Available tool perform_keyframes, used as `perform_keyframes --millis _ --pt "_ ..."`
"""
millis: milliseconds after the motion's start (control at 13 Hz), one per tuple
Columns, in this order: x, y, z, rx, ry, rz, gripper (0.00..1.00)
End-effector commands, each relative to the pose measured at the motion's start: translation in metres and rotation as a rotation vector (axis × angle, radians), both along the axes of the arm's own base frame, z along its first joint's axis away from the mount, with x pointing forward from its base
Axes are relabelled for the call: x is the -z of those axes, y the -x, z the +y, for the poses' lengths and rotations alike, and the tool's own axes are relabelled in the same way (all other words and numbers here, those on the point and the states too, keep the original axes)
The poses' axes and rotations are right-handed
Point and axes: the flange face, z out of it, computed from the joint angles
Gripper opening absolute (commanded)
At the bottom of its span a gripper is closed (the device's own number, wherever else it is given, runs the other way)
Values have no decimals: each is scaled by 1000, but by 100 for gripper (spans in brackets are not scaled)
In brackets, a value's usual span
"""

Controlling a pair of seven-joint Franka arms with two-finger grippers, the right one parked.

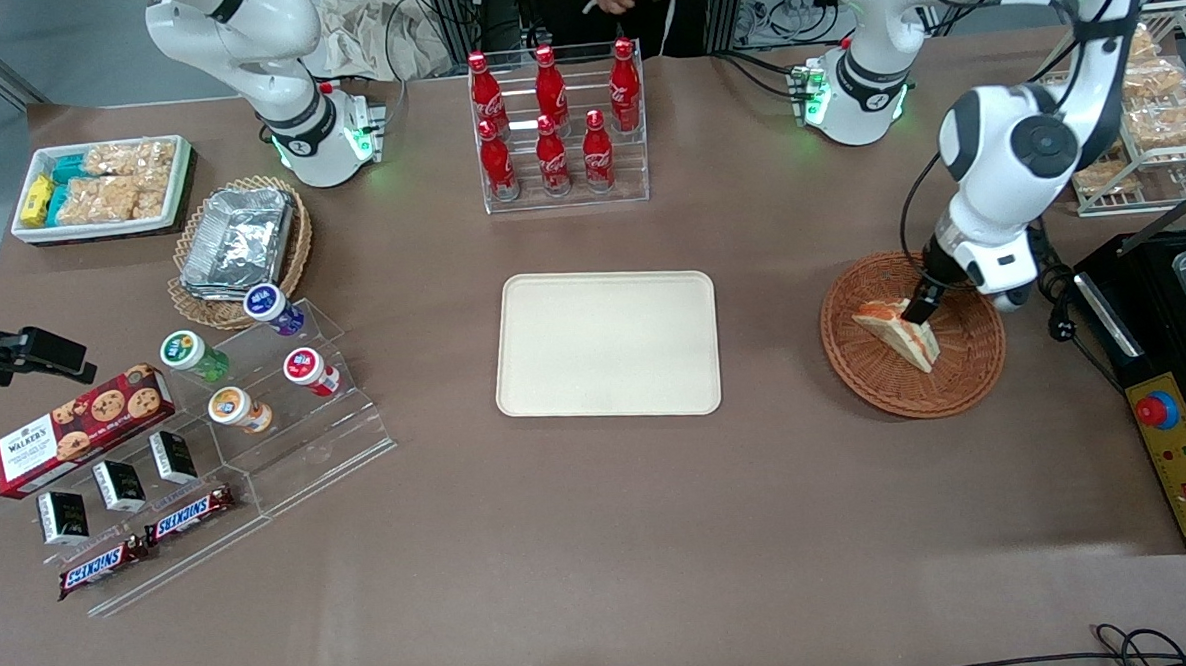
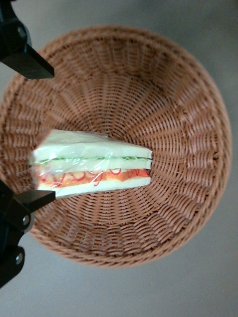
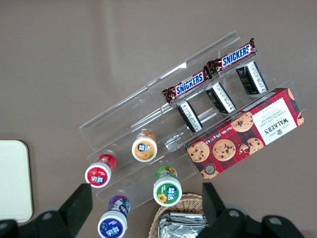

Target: Place sandwich from basket to tray

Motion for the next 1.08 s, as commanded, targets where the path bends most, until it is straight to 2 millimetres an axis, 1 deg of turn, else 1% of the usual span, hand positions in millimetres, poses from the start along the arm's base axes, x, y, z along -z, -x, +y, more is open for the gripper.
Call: perform_keyframes --millis 0,77,231,385,462,538,615,692,769,923,1000 --pt "-52 -5 -4 -2 -7 19 100" --pt "-75 -12 -4 -2 -11 47 100" --pt "-149 -31 -19 30 -23 100 100" --pt "-211 -35 -21 76 -14 132 100" --pt "-238 -35 -21 111 7 139 100" --pt "-254 -34 -17 128 13 147 100" --pt "-254 -34 -17 131 12 147 100" --pt "-242 -36 -19 134 12 139 100" --pt "-221 -36 -20 127 15 120 100" --pt "-163 -35 -16 90 22 98 100" --pt "-138 -35 -15 43 25 66 100"
